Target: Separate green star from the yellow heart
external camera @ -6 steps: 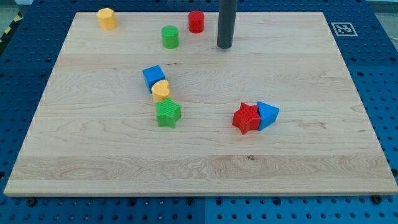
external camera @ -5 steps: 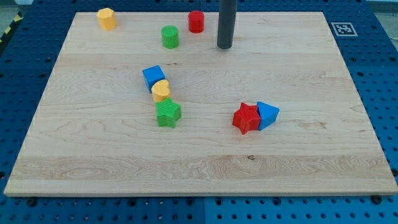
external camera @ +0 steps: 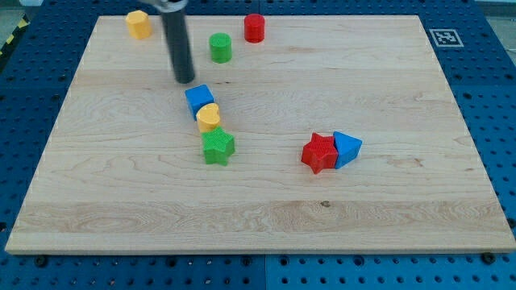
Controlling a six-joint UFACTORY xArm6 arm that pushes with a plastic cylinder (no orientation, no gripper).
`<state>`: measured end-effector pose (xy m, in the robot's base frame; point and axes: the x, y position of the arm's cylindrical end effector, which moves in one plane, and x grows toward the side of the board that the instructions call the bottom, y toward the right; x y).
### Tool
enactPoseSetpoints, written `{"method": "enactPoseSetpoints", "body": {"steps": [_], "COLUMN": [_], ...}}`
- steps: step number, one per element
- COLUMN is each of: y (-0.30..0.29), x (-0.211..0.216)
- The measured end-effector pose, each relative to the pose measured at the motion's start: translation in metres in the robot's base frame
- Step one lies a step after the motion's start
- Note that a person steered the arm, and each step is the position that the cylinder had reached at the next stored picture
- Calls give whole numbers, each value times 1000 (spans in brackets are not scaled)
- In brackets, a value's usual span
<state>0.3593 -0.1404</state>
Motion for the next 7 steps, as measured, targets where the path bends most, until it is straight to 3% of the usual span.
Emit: {"method": "enactPoseSetpoints", "body": {"steps": [2,3,5,7], "y": [8,13,23,80], "x": [162,181,151,153]}}
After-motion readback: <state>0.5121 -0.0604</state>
